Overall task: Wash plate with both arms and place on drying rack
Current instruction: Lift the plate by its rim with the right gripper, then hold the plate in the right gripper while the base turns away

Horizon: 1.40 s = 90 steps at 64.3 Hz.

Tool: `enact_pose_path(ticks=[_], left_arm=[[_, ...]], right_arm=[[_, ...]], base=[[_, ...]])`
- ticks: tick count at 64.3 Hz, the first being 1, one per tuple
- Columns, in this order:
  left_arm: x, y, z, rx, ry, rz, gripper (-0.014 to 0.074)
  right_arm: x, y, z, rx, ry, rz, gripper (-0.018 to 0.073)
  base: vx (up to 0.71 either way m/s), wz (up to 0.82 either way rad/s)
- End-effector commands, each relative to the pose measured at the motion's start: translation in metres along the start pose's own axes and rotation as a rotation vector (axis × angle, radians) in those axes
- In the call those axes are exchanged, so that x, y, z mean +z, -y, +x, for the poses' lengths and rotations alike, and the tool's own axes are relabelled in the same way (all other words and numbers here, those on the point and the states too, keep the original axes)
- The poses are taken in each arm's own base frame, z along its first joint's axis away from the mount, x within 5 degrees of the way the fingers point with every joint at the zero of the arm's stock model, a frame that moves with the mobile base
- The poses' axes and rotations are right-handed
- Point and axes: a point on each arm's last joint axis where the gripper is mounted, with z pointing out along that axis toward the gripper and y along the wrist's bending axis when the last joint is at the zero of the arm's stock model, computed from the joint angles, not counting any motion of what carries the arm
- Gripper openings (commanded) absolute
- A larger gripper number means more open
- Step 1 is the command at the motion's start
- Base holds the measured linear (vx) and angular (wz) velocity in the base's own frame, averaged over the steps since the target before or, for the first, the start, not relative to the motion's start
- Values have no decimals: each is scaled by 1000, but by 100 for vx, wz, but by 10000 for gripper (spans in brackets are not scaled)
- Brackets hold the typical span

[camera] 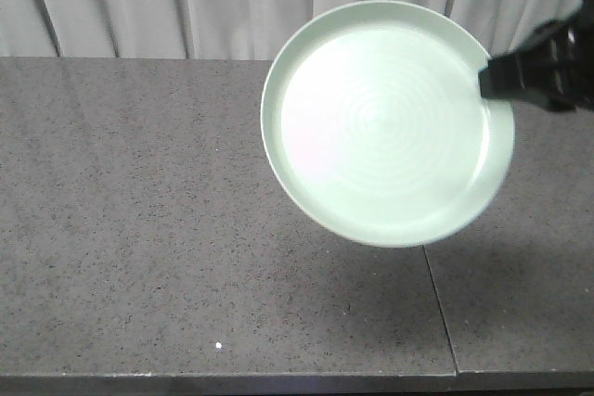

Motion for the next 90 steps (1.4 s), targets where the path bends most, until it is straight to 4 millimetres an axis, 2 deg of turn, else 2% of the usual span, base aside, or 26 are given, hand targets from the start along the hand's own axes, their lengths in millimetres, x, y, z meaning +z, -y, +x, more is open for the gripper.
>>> enact_pose_path(ticks=[1, 6, 8, 13, 15, 18, 26, 31, 35, 46, 90], left_arm=[[-3, -1, -17, -12, 115, -5, -6], [-3, -1, -17, -12, 115, -5, -6], [-3, -1, -17, -12, 115, -5, -6], [-3, -1, -17, -12, 115, -5, -6], [-3, -1, -17, -12, 115, -5, -6], [-3, -1, -17, -12, 115, -5, -6], [-3, -1, -17, -12, 115, -5, -6], [-3, -1, -17, -12, 115, -5, -6], [-3, -1, -17, -12, 115, -5, -6], [-3, -1, -17, -12, 115, -5, -6], [-3, -1, -17, -12, 115, -5, -6]], right_arm=[[-38, -10, 25, -4, 192, 15, -1], [-49, -15, 70, 8, 215, 24, -1], [-60, -19, 82, 4, 254, 27, -1], [-65, -21, 122, 13, 270, 29, -1], [-75, -25, 135, 23, 318, 28, -1], [-78, -26, 155, 40, 345, 28, -1], [-90, -30, 202, 91, 415, 35, -1], [-91, -28, 220, 114, 399, 66, -1], [-93, -26, 225, 103, 396, 99, -1], [-94, -24, 222, 91, 411, 125, -1], [-93, -24, 224, 93, 389, 122, -1]], base=[[0, 0], [0, 0], [0, 0], [0, 0], [0, 0], [0, 0], [0, 0], [0, 0], [0, 0], [0, 0], [0, 0]])
